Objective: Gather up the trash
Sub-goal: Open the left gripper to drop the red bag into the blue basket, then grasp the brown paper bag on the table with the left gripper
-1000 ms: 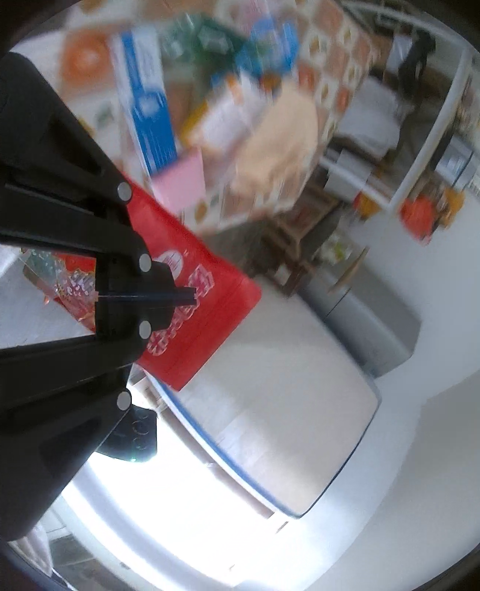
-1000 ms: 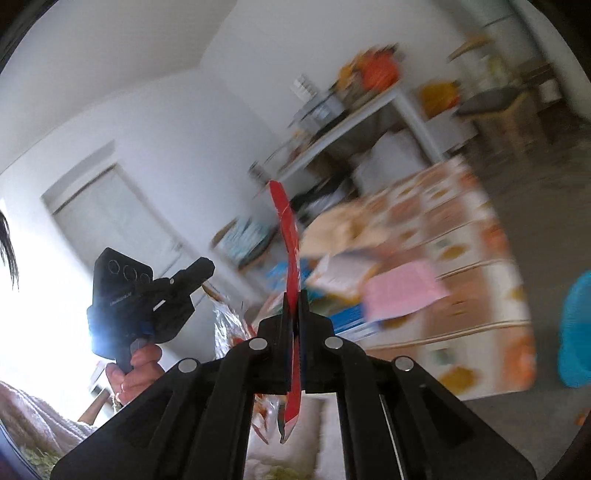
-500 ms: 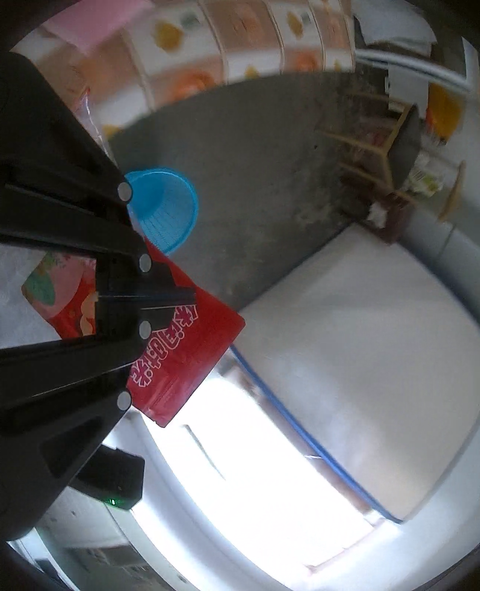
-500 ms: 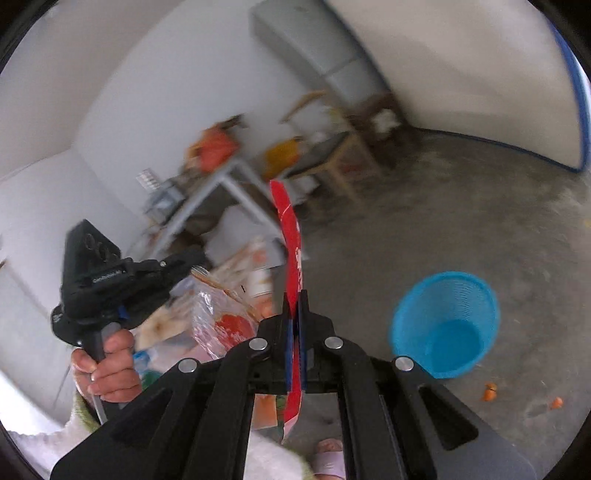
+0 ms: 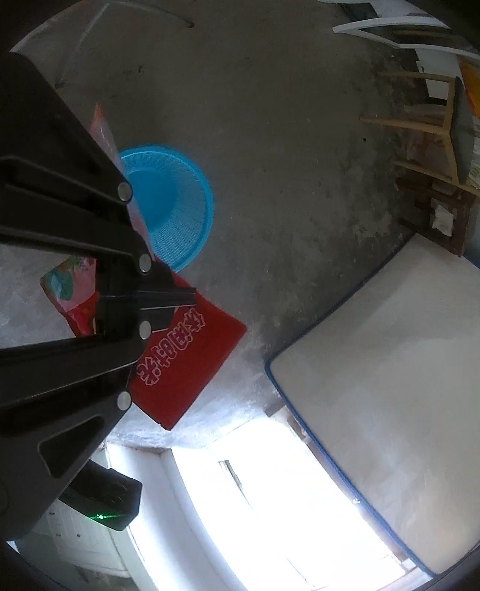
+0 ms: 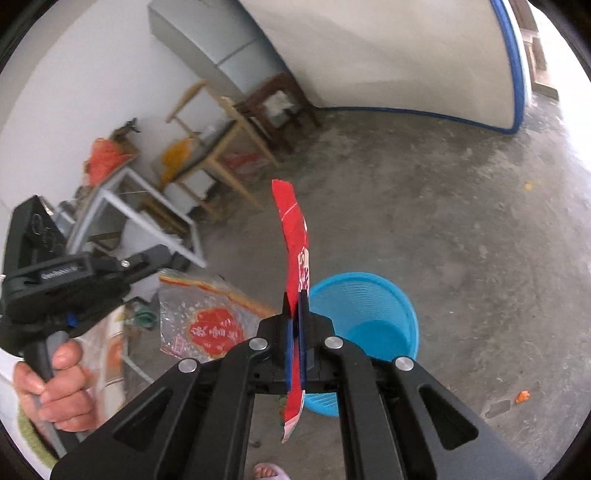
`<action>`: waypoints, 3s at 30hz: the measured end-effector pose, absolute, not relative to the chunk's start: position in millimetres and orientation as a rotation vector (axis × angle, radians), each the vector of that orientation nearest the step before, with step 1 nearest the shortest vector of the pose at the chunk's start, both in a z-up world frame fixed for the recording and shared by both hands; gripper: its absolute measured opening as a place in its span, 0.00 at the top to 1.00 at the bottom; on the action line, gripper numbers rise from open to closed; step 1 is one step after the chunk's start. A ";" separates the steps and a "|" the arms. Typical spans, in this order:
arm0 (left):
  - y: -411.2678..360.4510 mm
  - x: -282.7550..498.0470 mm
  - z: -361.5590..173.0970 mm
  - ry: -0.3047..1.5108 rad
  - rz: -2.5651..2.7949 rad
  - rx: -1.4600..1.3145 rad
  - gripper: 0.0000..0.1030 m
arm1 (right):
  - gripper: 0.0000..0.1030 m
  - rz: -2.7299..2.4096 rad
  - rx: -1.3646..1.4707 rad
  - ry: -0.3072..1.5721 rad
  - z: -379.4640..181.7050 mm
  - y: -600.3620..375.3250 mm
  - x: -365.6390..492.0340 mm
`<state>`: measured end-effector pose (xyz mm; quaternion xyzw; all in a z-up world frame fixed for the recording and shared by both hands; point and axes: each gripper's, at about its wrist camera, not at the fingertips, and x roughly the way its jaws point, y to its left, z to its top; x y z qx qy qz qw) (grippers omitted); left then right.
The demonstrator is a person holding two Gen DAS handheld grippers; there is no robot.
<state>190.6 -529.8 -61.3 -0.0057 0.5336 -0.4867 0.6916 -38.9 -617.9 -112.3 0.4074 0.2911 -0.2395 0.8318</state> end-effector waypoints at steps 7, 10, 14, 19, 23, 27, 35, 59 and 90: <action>-539.5 202.1 -103.5 1.282 -0.959 0.049 0.56 | 0.68 -0.619 0.917 0.762 -201.3 -643.3 -21.5; -528.2 205.1 -102.9 1.285 -0.932 0.049 0.54 | 0.66 -0.672 0.927 0.790 -225.7 -642.4 -28.3; -510.0 203.3 -81.0 1.233 -0.937 0.047 0.50 | 0.64 -0.688 0.952 0.775 -232.2 -635.7 -48.5; -472.5 185.7 -39.4 1.166 -0.986 0.076 0.49 | 0.64 -0.703 0.934 0.762 -217.2 -621.3 -76.3; -437.6 158.6 4.0 1.087 -1.055 0.090 0.39 | 0.55 -0.693 0.880 0.750 -184.6 -593.9 -101.2; -385.0 126.2 39.2 1.034 -1.118 0.075 0.32 | 0.38 -0.650 0.830 0.701 -149.4 -561.2 -119.2; -281.9 64.5 37.1 1.074 -1.061 0.062 0.23 | 0.18 -0.550 0.601 0.713 -80.2 -486.2 -108.2; 2.3 95.8 44.8 0.793 -0.610 -0.272 0.08 | 0.06 -0.111 0.069 0.670 64.5 -270.7 36.7; -67.2 308.6 53.7 1.025 -0.627 0.349 0.59 | 0.06 0.091 0.288 0.742 36.2 -237.8 125.5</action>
